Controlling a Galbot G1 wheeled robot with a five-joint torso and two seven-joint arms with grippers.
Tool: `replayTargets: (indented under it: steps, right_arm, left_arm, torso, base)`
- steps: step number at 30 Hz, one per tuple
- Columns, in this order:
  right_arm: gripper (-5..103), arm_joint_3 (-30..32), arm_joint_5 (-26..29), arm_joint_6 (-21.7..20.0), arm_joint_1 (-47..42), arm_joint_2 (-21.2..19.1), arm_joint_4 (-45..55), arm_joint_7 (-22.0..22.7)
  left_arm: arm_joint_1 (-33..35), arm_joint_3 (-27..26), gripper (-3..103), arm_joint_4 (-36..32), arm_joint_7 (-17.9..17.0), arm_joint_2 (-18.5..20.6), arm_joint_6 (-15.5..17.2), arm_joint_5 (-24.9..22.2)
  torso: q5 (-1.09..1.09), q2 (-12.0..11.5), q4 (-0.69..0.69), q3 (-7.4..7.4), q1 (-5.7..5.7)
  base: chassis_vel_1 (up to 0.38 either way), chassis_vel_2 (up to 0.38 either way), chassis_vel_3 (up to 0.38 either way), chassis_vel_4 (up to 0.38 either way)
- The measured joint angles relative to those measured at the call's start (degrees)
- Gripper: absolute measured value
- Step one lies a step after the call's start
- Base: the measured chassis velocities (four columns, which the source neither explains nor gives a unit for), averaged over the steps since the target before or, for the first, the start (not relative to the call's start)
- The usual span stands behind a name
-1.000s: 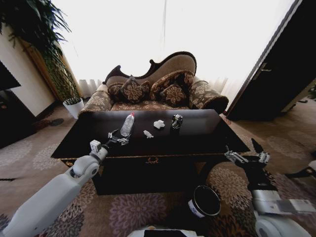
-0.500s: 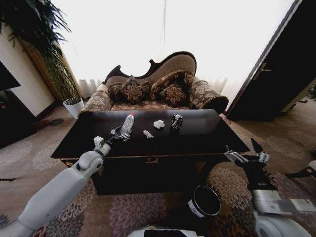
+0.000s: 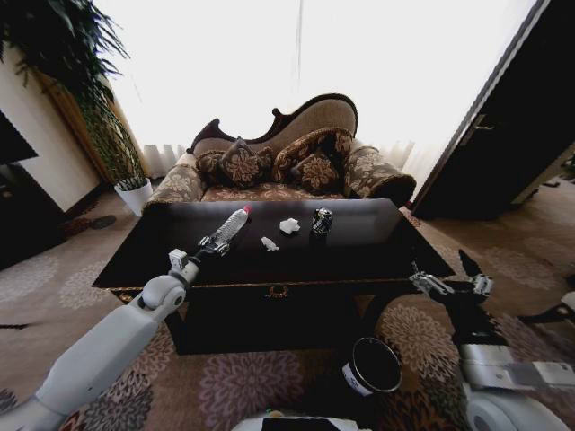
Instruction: Move to the front of the table and place the trash on the table into the trash bin.
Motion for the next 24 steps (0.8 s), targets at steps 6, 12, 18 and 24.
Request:
replayTargets:
  steps: [6, 12, 18, 24]
  right_arm:
    - [100, 0.06, -0.77, 0.02, -0.3, 0.13, 0.0, 0.11]
    - [100, 0.41, -2.61, 0.24, -0.44, -0.07, -0.93, 0.92]
    - [100, 1.7, -19.38, 2.19, -0.6, 0.01, -4.2, 1.45]
    - [100, 1.77, -36.09, 6.0, -0.6, 1.58, -7.07, 2.78]
  left_arm:
    - [2.09, -1.52, 42, -2.41, 0.0, 0.93, 0.0, 0.16]
    - [6.81, -6.44, 42, -8.07, 0.73, 4.11, 1.39, -2.99]
    - [12.01, -12.13, 42, -16.36, 0.96, 9.21, 3.38, -7.76]
    - [13.91, -13.22, 42, -25.47, -0.86, 11.24, 5.79, -11.81]
  torso:
    - [-0.01, 0.0, -0.01, 0.0, 0.0]
    - [-0.01, 0.0, 0.0, 0.0, 0.0]
    - [0.0, 0.0, 0.01, 0.0, 0.0]
    - [0.01, 0.0, 0.0, 0.0, 0.0]
  base:
    - [0.0, 0.0, 0.0, 0.0]
    - [0.0, 0.0, 0.0, 0.0]
    - [0.0, 0.0, 0.0, 0.0]
    - [0.0, 0.0, 0.0, 0.0]
